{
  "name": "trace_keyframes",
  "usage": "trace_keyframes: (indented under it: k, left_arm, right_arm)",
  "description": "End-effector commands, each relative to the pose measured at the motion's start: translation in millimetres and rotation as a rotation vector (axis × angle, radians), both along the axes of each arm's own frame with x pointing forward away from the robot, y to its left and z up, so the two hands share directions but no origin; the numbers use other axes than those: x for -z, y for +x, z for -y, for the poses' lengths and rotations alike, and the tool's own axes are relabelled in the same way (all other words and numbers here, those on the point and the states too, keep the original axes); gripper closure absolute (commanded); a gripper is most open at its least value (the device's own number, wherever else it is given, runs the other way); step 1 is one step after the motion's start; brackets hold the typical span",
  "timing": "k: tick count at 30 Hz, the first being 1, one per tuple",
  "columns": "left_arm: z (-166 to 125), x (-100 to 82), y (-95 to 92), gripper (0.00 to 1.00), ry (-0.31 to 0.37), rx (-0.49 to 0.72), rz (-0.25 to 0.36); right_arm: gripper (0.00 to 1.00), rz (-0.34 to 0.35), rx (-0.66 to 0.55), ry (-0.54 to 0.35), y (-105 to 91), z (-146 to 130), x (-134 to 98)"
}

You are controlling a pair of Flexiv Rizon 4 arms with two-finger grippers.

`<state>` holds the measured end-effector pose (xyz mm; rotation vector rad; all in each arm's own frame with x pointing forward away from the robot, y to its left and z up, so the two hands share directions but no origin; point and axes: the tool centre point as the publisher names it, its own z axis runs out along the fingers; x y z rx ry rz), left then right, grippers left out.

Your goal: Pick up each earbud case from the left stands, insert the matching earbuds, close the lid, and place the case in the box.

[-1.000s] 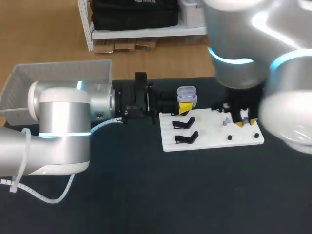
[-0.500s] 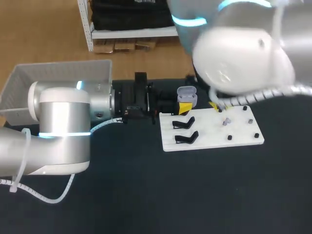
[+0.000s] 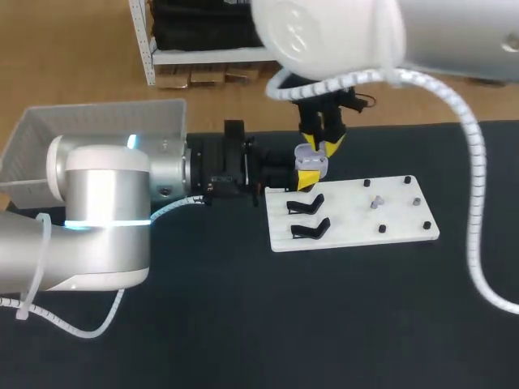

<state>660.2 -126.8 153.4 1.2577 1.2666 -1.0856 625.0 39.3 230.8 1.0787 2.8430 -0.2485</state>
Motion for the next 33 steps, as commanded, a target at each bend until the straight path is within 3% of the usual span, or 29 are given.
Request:
trace_keyframes:
  k: [1,33]
  left_arm:
    - [-0.1,1.8,-1.7,1.00,-0.008,-0.008,0.006]
    - [-0.1,1.8,-1.7,1.00,-0.008,-0.008,0.006]
  right_arm:
    - [1.00,-0.027,0.009,-0.043,5.8,-8.0,2.1]
    - [1.00,-0.054,-0.006,-0.097,23.2,-0.2,29.2]
